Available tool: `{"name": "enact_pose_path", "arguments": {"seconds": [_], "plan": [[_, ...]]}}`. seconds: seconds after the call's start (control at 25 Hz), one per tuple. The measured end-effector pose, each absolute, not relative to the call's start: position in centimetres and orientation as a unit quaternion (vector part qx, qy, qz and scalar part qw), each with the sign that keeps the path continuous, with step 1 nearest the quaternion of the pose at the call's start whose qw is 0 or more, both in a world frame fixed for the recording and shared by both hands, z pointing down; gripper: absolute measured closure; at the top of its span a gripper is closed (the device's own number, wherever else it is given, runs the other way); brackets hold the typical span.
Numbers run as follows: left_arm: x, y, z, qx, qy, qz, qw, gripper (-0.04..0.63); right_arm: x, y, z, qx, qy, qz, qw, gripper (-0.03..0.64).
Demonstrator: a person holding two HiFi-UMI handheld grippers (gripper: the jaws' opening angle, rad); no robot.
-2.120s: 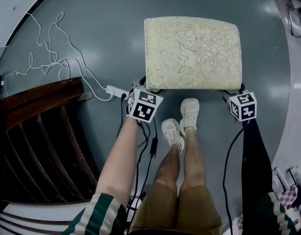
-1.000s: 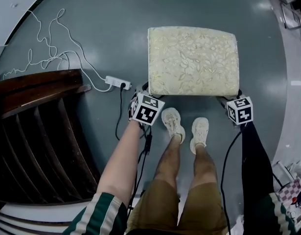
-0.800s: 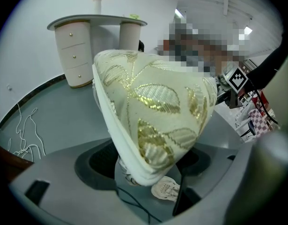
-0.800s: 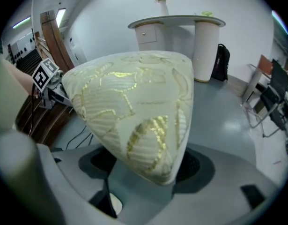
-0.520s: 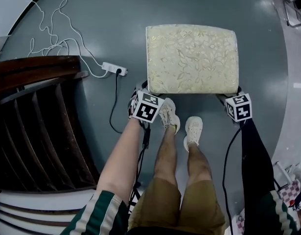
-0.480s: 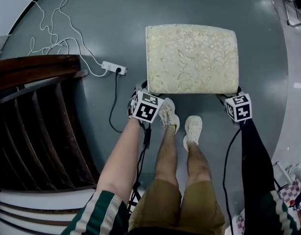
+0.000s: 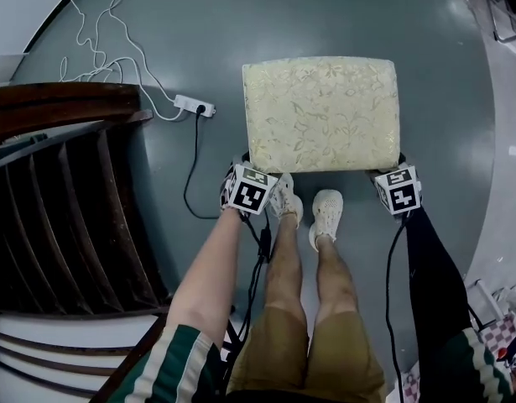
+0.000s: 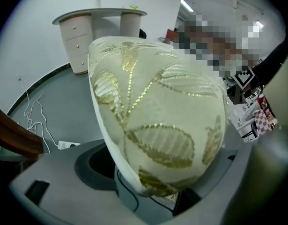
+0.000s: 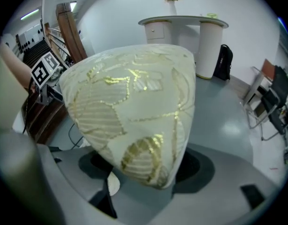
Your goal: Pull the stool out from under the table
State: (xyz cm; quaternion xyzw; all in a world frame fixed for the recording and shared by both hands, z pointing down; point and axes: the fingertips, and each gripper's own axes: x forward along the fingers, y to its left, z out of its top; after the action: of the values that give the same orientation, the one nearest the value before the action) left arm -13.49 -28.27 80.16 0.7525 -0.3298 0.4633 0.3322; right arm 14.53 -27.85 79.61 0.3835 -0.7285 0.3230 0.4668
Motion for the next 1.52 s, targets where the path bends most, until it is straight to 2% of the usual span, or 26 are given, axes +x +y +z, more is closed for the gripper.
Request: {"name": "enact_pose_path", "arguments": {"seconds": [0.16,0.4,0.8,1.0,1.16,1.52], "plan": [[-13.5,-26.9,80.2,0.749,-0.341,0.456,0.338,0.225,14.6,-27.4,78.9,0.381,-0.736,0.303,0.471,0.241],[-15.1,-20.4,84.8,0.751,-0.371,0.445,0.316,0.239,13.1,-22.0,82.1,0.395,-0.735,0.249,0.492,0.238],[-17.0,-18.8,80.2,0.719,-0.415,0.438,0.345,0.216,13.5,-21.5,78.6,0.411,-0.735,0.258,0.474,0.245],[-17.6,-18.4,74.5,0.719,-0.441,0.416,0.34,0.213,14.3,-21.2,74.1,0.443,-0.731,0.264,0.447,0.247],[-15.9,-20.6,68.1,0.753,-0.424,0.411,0.29,0.211,13.8,-23.3,68.5,0.475,-0.737,0.261,0.405,0.245],[-14.1,-27.6,46.5,0.81,-0.441,0.331,0.201,0.206,13.1,-30.1,47.4,0.533,-0.763,0.176,0.32,0.233]]}}
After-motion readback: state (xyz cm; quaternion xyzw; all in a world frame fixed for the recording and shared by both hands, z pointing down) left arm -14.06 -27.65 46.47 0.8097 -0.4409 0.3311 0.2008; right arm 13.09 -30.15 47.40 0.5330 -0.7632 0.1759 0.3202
